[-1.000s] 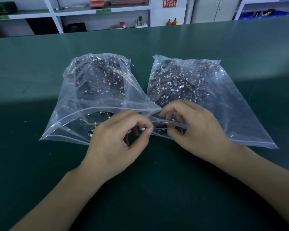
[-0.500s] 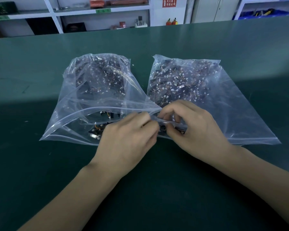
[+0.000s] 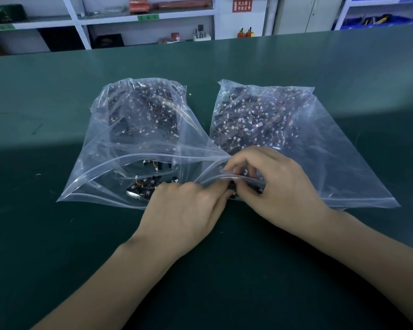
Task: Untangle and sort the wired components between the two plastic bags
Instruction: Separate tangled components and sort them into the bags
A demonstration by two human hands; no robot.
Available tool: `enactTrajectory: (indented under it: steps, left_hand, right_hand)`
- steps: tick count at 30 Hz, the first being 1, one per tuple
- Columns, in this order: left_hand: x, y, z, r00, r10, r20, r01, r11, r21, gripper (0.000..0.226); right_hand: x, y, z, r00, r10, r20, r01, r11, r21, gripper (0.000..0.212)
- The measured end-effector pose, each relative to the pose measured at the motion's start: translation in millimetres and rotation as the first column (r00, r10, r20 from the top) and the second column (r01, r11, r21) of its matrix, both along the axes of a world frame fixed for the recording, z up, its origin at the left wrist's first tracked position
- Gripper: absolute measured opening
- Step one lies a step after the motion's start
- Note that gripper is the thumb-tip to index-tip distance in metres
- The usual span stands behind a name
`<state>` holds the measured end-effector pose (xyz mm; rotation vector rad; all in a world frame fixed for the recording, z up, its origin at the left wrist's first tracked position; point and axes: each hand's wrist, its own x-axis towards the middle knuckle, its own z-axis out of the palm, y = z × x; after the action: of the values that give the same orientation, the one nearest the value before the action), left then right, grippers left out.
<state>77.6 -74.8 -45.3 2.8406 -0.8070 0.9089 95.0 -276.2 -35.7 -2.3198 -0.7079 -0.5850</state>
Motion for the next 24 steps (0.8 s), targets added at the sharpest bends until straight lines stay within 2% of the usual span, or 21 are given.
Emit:
enactTrajectory:
  steps: [3, 5, 7, 10, 13, 17, 20, 24]
  left_hand:
    - [-2.0, 8.6, 2.9, 0.988, -0.15, -0.036, 0.142, 0.976, -0.168, 0.018]
    - [-1.0, 14.2, 7.1, 0.992, -0.122, -0.029, 0.111, 0.961, -0.253, 0.026]
    - [1.9, 22.2, 10.4, 0.999, -0.003, -0.037, -0.005, 0.972, -0.236, 0.034]
    - [7.8, 37.5, 7.6, 0.979, 0.158, -0.125, -0.181, 0.964, -0.195, 0.04]
    - [15.6, 53.2, 5.5, 0.945, 0.259, -0.198, -0.298, 0.934, -0.199, 0.034]
    - [22.7, 64.8, 6.5, 0.91, 0.302, -0.283, -0.363, 0.911, -0.197, 0.039]
    - [23.0, 67.3, 5.4, 0.899, 0.33, -0.288, -0.381, 0.914, -0.141, 0.045]
    - [21.3, 65.0, 7.8, 0.892, 0.34, -0.298, -0.39, 0.912, -0.126, 0.04]
  right_hand:
    - [1.4, -1.6, 0.3, 1.0, -0.009, -0.002, 0.009, 1.0, -0.022, 0.03]
    - [1.7, -1.7, -0.9, 1.0, -0.02, -0.02, 0.018, 0.997, -0.071, 0.029]
    - [1.6, -1.7, -2.3, 0.999, -0.03, -0.04, 0.024, 0.992, -0.125, 0.028]
    - [1.4, -2.6, -2.4, 0.997, -0.019, -0.075, 0.006, 0.985, -0.174, 0.024]
    - [1.8, -1.9, -2.4, 0.995, -0.035, -0.095, 0.015, 0.979, -0.204, 0.024]
    - [4.0, -5.0, -3.4, 0.993, -0.069, -0.096, 0.045, 0.973, -0.228, 0.029]
    - [4.9, -5.9, -2.7, 0.994, -0.076, -0.078, 0.056, 0.969, -0.239, 0.026]
    - [4.6, -6.0, -0.1, 0.996, -0.072, -0.044, 0.061, 0.973, -0.221, 0.023]
